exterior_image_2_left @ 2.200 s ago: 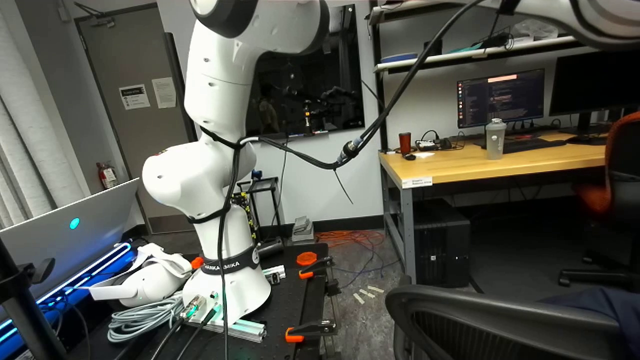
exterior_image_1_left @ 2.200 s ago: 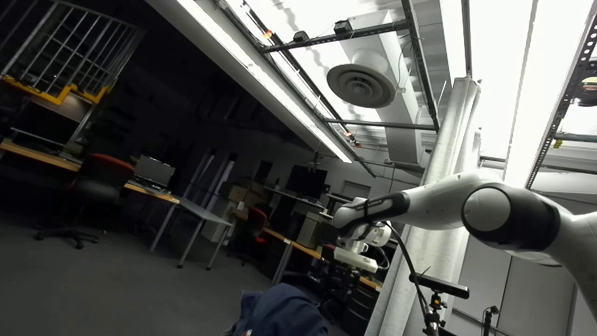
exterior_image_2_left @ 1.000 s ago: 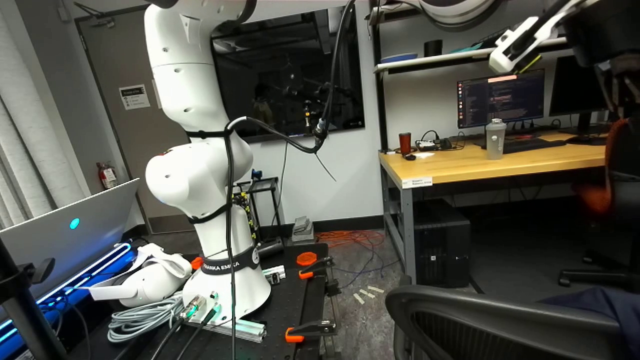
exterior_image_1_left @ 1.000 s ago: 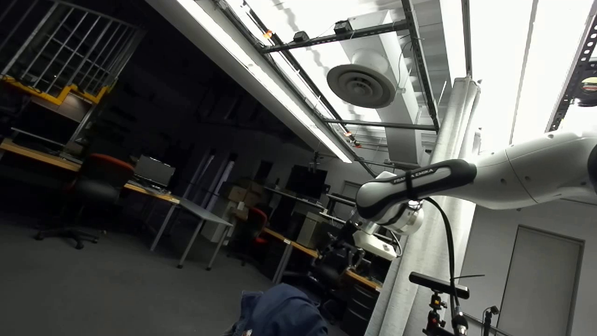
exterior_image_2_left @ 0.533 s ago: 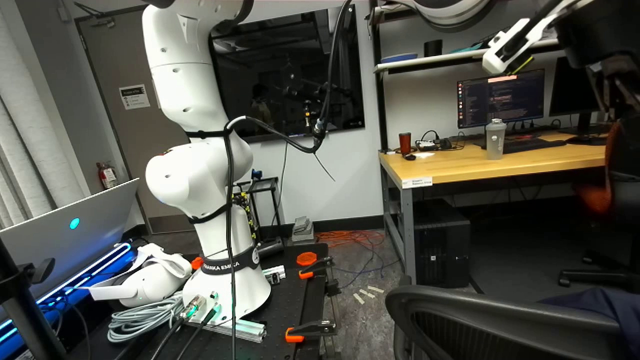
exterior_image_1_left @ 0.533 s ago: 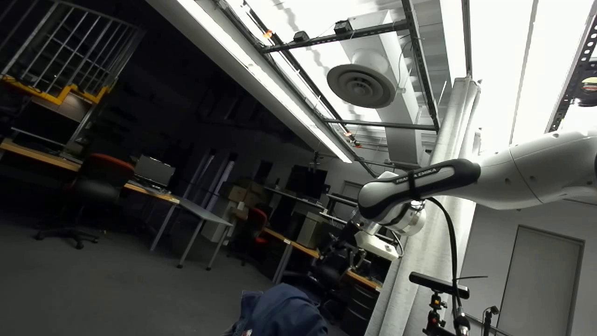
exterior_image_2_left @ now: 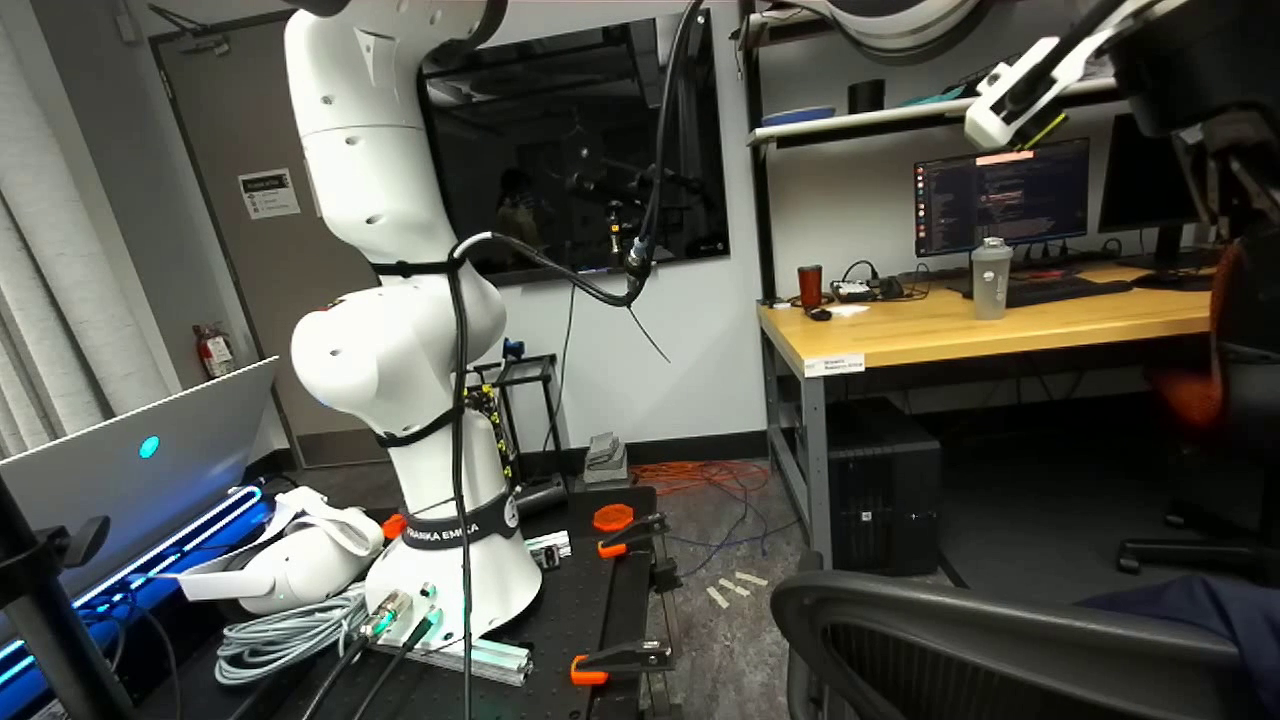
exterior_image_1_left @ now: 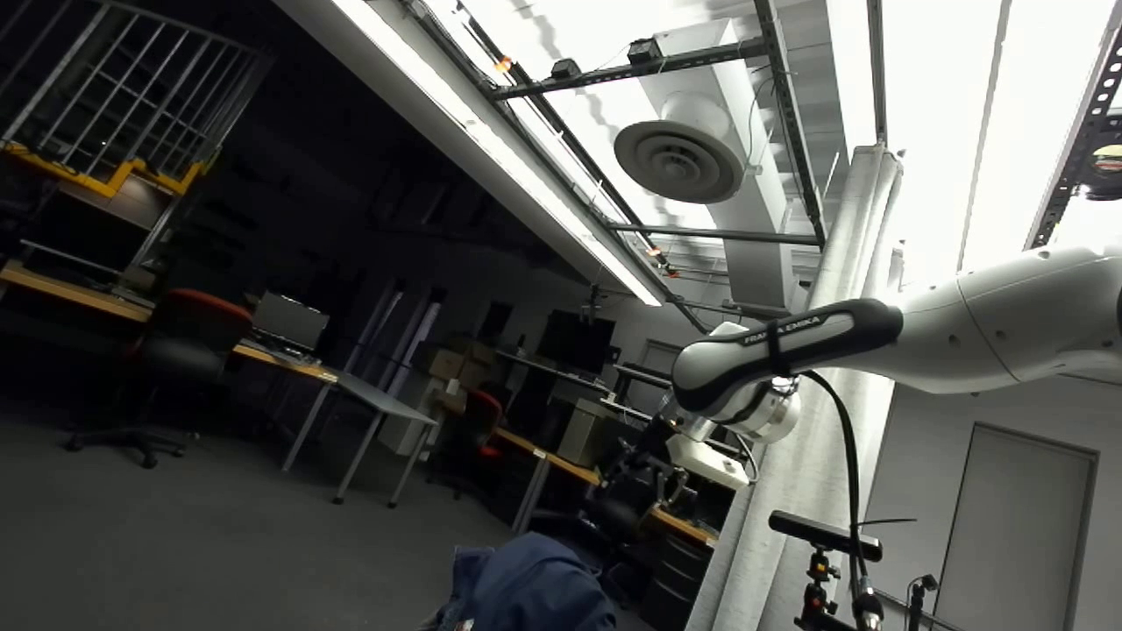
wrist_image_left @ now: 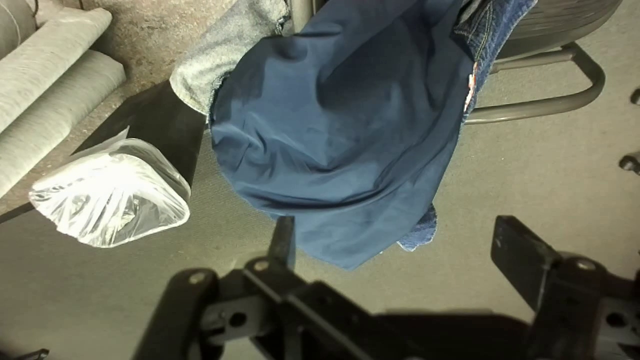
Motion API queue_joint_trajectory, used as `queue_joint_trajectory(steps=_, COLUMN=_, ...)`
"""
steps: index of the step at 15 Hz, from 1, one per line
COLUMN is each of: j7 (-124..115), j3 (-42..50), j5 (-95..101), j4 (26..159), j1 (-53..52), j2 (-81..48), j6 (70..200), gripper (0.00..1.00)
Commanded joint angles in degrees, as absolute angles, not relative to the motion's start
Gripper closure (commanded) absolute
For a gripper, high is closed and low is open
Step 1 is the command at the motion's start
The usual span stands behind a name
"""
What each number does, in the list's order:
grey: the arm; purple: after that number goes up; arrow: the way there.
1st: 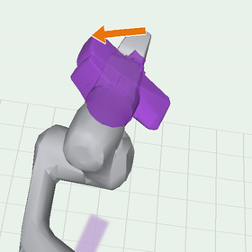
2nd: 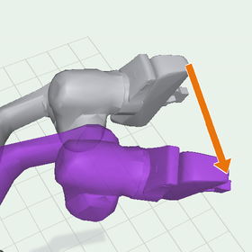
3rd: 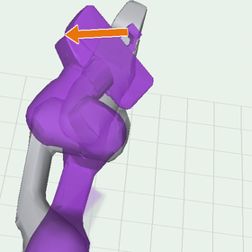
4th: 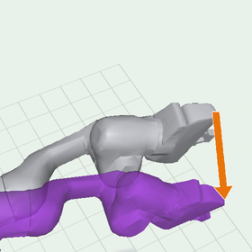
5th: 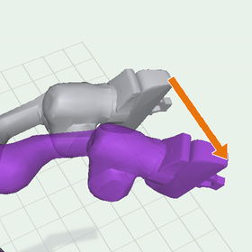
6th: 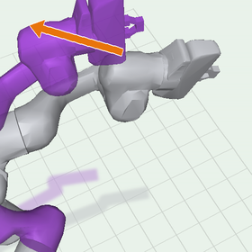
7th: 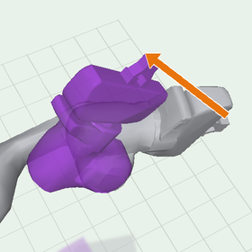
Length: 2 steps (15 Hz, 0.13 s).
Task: Hang the denim jacket over the backrest of the chair
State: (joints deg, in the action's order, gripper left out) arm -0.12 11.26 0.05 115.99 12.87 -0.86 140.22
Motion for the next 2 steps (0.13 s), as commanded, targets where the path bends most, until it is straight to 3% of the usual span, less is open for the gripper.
queue_joint_trajectory(steps=1, j7=0.0, j3=11.6, j5=0.0, j4=115.8, j1=12.6, j2=-0.9, j6=140.1, gripper=0.00)
queue_joint_trajectory(steps=2, j7=0.0, j3=11.6, j5=0.0, j4=115.8, j1=12.6, j2=-0.9, j6=140.1, gripper=0.00)
